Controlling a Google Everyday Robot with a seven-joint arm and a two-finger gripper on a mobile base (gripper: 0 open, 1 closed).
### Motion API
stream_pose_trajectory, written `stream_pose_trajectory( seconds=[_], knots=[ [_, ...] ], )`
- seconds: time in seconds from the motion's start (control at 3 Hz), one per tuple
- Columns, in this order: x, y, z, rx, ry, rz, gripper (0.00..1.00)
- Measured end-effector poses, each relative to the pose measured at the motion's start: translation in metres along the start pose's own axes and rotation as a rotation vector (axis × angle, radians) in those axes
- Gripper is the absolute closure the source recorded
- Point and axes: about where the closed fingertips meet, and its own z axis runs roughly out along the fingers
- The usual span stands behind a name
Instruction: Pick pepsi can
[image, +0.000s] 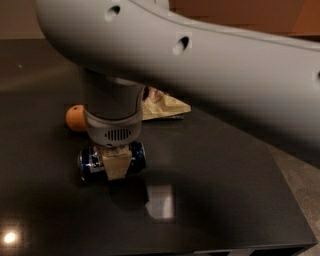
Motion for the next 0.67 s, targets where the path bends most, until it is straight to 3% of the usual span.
stream_pose_trajectory(
  seconds=[0.67],
  knots=[
    [0.003,-0.02,-0.051,0.021,-0.05,-0.079,1.0]
  ],
)
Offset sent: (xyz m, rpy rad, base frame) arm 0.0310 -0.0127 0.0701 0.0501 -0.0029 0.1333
